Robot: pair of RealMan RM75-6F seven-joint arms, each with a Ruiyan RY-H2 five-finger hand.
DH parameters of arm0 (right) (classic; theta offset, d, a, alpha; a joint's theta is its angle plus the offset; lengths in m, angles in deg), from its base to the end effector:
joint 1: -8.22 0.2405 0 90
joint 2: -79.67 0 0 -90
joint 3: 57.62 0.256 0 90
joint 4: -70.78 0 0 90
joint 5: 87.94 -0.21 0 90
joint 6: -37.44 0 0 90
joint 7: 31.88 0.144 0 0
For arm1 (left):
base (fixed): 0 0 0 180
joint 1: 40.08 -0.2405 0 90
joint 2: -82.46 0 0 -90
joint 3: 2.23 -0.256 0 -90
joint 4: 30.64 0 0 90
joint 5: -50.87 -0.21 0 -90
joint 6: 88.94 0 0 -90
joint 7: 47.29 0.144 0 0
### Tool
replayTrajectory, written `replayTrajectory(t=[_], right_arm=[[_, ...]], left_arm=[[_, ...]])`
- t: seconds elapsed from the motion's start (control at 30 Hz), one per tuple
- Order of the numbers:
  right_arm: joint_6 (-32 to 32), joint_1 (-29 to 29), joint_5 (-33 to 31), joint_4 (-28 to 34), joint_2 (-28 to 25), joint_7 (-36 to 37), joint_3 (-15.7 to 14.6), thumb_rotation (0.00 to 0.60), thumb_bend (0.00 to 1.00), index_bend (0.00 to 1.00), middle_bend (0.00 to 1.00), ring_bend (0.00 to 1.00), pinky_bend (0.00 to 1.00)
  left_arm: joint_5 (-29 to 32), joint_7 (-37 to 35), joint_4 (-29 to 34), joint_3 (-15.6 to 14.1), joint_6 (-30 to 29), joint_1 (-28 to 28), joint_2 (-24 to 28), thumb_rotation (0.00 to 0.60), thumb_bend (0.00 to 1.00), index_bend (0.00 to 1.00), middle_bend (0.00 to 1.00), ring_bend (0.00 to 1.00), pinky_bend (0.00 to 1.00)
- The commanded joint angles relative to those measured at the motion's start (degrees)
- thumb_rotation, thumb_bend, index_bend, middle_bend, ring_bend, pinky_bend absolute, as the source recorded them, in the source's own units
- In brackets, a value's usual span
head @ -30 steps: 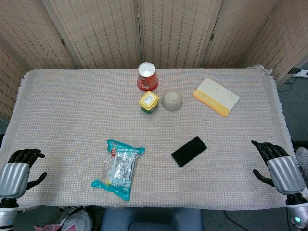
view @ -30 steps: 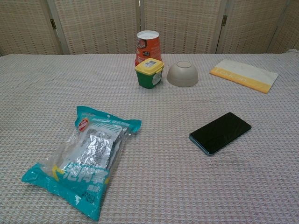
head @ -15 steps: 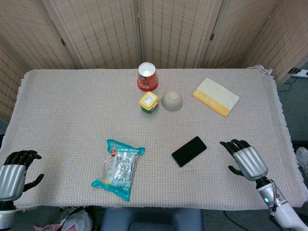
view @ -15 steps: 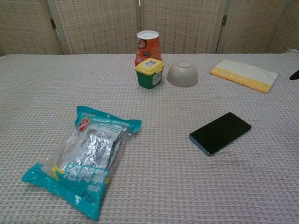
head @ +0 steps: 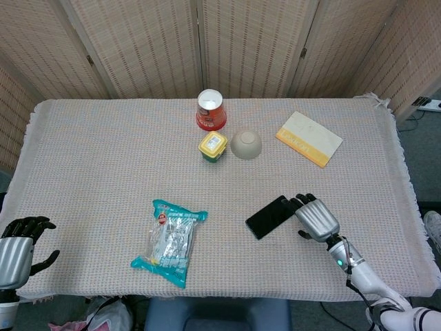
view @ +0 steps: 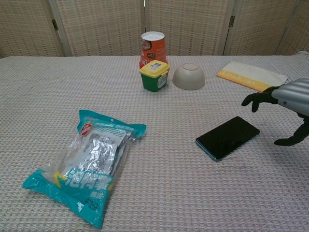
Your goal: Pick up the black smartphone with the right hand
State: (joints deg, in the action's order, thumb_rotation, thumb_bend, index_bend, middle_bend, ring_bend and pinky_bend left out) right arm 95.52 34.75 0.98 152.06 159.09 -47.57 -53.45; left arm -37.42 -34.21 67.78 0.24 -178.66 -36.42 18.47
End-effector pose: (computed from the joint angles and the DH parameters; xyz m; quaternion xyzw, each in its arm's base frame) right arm -0.2465 -0.2823 0.0277 0.8005 -0.2741 0.2983 0.4417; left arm -0.2847 0.1713 0.1590 -0.6097 -0.3266 -0.3742 0.6177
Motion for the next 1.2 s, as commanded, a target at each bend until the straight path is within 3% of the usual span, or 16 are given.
replayTrajectory(t=[0.03, 0.5, 1.2], right_arm=[[-1.5, 1.5, -0.3, -2.0, 2.2, -0.9, 0.0, 0.600, 0.07, 0.20, 0.30, 0.21, 0.30], [-2.1, 5.2, 0.3, -10.2, 9.5, 0.0, -0.8, 0.600, 0.08, 0.23, 0.33, 0.21, 0.30], [-2.7, 8.1, -0.2, -14.8, 12.8, 1.9, -1.8, 0.600, 0.11, 0.23, 0.29, 0.21, 0.30]], left_arm=[[0.0, -0.1, -0.1, 0.0, -0.1, -0.1, 0.0, 0.600, 0.20, 0.40, 0.33, 0.27, 0.26], [0.4, -0.8, -0.7, 0.1, 0.1, -0.2, -0.1, 0.600, 0.20, 0.40, 0.33, 0.27, 0.26], [0.9, -1.8, -0.7, 0.0, 0.9, -0.3, 0.1, 0.600, 0.20, 0.40, 0.33, 0.27, 0.26]])
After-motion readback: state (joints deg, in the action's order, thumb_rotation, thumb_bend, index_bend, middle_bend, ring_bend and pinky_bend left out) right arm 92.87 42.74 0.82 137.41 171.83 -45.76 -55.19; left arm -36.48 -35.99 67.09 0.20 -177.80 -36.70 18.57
